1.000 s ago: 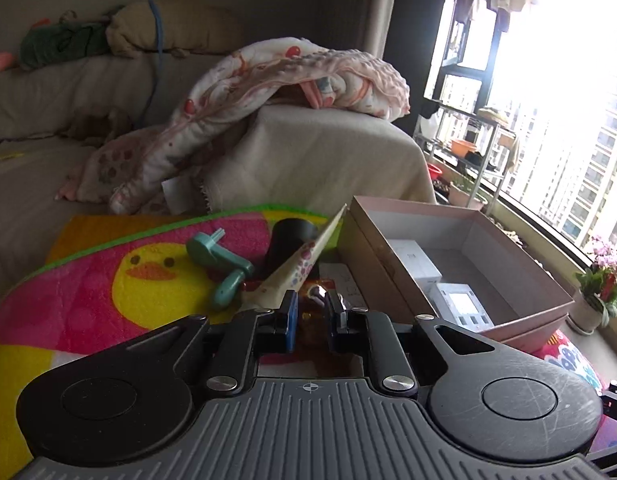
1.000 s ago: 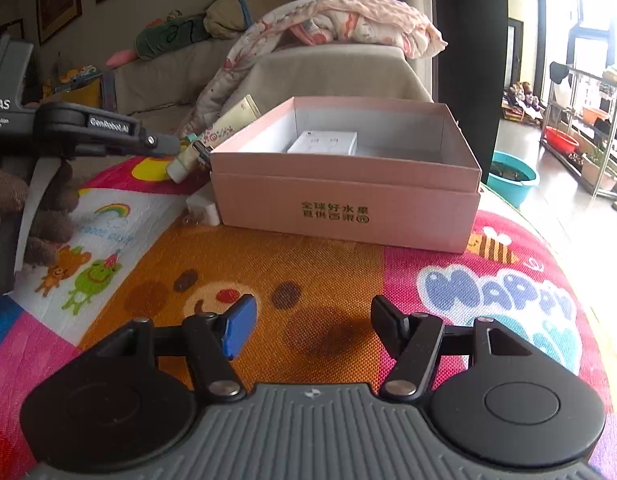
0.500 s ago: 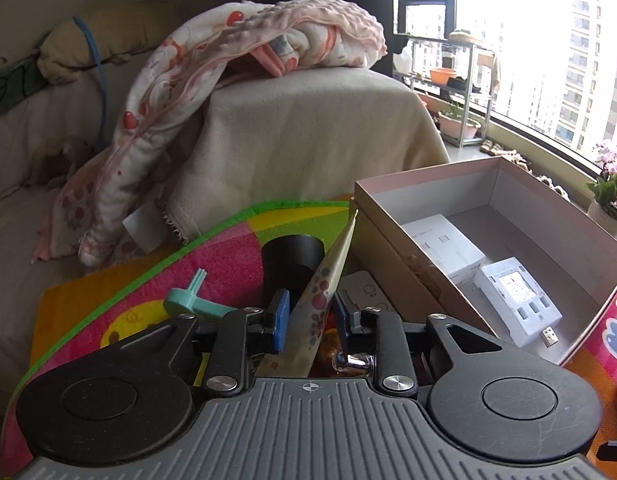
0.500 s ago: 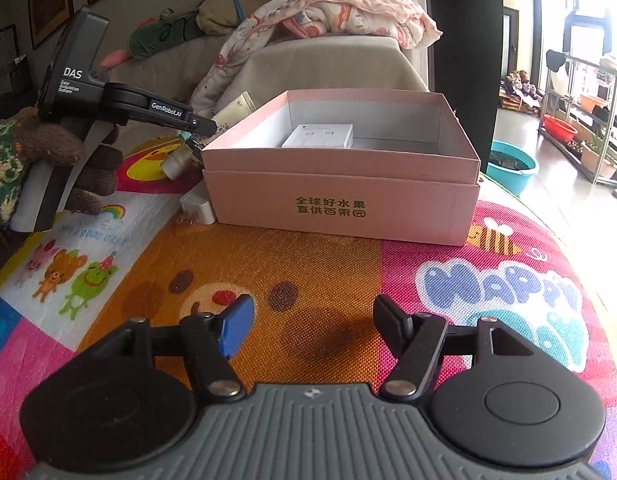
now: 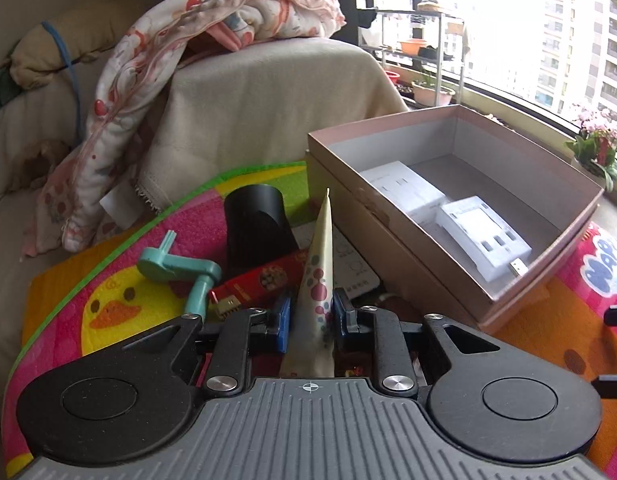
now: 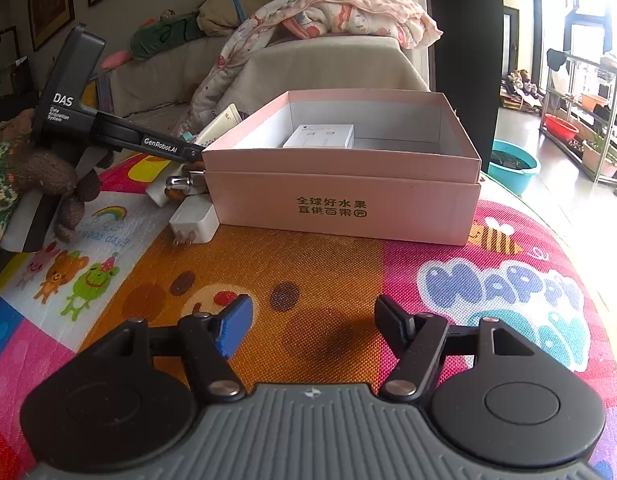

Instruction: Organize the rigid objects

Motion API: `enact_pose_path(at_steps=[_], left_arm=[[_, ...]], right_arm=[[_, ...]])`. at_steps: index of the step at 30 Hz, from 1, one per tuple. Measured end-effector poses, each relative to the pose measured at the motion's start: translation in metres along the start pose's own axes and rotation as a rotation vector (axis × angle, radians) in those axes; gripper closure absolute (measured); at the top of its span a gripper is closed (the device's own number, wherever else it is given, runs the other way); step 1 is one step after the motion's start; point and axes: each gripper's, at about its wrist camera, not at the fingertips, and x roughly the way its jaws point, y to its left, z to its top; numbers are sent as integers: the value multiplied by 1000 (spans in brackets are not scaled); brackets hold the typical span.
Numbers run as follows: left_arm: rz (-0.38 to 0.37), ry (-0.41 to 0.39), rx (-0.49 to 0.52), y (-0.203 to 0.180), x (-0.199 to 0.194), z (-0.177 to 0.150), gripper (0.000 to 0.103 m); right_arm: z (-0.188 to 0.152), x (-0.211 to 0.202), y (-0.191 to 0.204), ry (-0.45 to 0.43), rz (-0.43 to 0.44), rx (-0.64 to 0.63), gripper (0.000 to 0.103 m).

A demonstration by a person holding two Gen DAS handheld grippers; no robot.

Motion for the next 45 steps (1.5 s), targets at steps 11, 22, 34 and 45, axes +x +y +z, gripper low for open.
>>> enact_pose_path(at_steps=[11, 22, 34, 45], left_arm=[[-64, 11, -57, -20, -61, -55, 78], [-57, 49, -116, -14, -96, -95, 71], [-34, 40, -47, -38, -91, -95, 69], [-42, 60, 3, -50, -98, -98, 60]], right_arm=[[8, 1, 12, 32, 96, -25, 35], [38, 41, 70, 73, 184, -155, 57], [12, 1, 19, 51, 53, -159, 71], [-6, -4, 13, 22, 24, -155, 44]])
